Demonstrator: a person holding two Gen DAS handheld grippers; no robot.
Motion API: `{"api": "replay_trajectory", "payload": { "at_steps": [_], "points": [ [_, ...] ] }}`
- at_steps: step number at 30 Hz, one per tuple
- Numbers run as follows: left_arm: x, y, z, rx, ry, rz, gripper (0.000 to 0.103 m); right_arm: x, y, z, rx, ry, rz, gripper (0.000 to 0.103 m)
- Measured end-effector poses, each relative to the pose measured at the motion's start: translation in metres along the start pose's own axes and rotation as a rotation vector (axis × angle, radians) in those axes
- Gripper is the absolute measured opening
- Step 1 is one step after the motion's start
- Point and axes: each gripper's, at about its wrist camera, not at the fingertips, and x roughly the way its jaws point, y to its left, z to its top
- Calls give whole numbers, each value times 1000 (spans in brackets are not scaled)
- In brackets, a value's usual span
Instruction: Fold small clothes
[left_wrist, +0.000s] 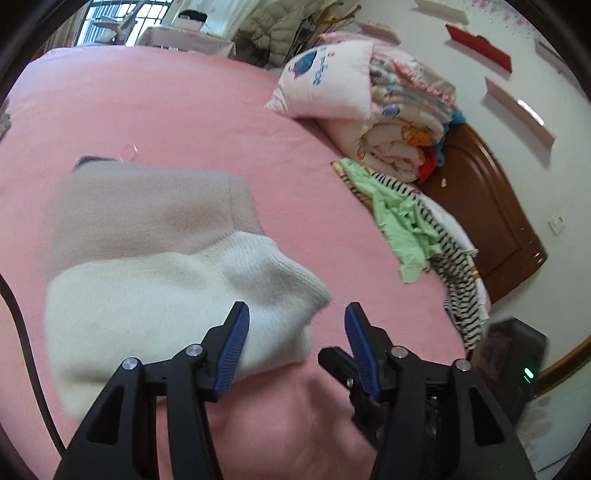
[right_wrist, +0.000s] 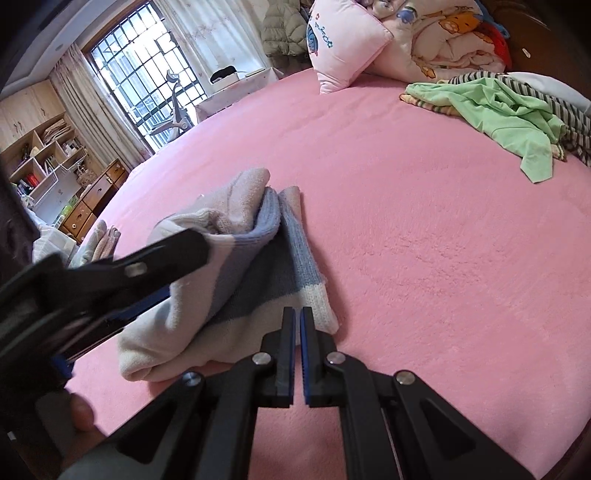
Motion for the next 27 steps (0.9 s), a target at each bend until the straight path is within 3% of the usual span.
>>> {"api": "replay_trajectory", "payload": {
  "at_steps": [4, 6, 8, 10, 12, 19, 21, 25, 27],
  "points": [
    [-39, 14, -1, -13, -65, 35, 65, -8, 6, 8, -7, 17, 58, 4],
    [-53, 30, 0, -44, -78, 83, 65, -11, 8, 14, -6, 27, 92, 20],
    [-63, 47, 3, -58, -88, 176, 65, -13, 12, 22, -5, 30, 122, 56],
    [-69, 60, 3, -57, -101, 252, 65, -14, 16, 31, -5, 26, 147, 67],
    [-74, 78, 2, -76, -105, 309, 65, -7, 22, 42, -10, 61, 183, 72],
    [-66, 113, -3, -156, -54, 342, 65, 52, 30, 72, 42, 238, 232, 71],
    [-62, 113, -4, -141, -48, 346, 65, 58, 27, 76, 65, 249, 241, 60],
    [-54, 105, -5, -112, -32, 342, 65, 57, 22, 77, 40, 247, 217, 25],
    [-50, 102, -8, -104, -22, 336, 65, 55, 18, 74, 28, 254, 215, 21]
  ]
}}
